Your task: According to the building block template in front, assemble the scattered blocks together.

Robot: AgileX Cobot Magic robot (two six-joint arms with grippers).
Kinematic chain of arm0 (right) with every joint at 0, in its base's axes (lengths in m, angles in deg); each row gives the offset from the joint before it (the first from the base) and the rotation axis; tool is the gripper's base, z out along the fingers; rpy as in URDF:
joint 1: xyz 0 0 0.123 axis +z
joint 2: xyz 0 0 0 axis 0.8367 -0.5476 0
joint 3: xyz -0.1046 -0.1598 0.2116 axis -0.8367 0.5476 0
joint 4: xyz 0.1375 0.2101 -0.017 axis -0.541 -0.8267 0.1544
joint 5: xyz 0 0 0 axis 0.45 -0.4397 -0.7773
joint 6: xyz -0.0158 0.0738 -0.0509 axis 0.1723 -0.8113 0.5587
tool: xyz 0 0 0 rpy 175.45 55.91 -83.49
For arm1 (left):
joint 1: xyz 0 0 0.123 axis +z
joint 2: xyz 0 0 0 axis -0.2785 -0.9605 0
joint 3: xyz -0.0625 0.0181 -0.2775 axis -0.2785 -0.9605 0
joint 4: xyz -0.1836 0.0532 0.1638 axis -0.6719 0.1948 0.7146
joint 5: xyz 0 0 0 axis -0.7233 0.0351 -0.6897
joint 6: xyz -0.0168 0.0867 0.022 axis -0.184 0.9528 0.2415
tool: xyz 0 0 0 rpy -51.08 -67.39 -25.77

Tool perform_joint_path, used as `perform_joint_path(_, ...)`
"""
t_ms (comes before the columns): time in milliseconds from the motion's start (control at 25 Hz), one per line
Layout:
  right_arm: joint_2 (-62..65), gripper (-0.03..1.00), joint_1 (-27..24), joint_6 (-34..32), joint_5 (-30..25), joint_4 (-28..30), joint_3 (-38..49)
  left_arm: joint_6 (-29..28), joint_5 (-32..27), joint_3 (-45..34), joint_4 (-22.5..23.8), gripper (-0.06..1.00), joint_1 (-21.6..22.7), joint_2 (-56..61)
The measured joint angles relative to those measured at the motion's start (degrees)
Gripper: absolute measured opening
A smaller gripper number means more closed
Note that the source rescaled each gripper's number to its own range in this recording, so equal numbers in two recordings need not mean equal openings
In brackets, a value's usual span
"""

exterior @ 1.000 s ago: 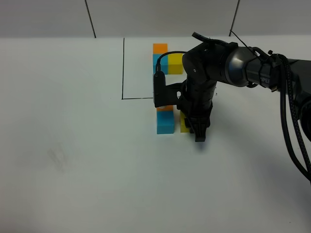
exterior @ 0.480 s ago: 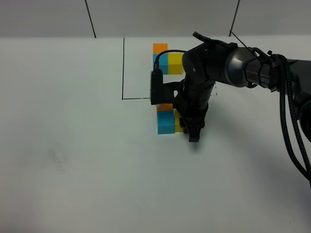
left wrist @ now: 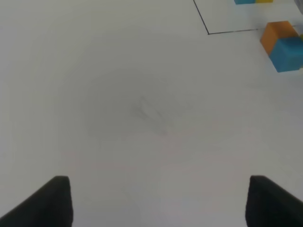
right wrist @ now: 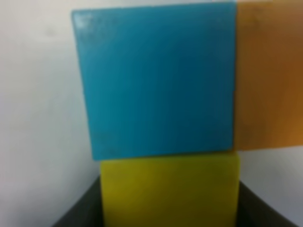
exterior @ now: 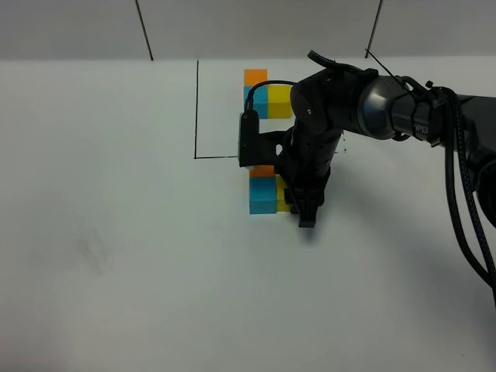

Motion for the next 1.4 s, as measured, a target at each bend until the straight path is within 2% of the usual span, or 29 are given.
perform_joint_path(1160,0.26,0.01,0.42,0.37,-0.07,-0.23,-0.01,0.0,0.0,0.0,0.0,0.63,0.0,0.0)
perform_joint_path(1280,0.54,0.11,0.42,0.37,-0.81,-0.31,-0.01,0.0,0.0,0.0,0.0,0.63,0.0,0.0)
perform_joint_path(1400,2.05,0.33,0.44,0.37,-1.15,-0.31,0.04,0.0,0.0,0.0,0.0,0.63,0.0,0.0)
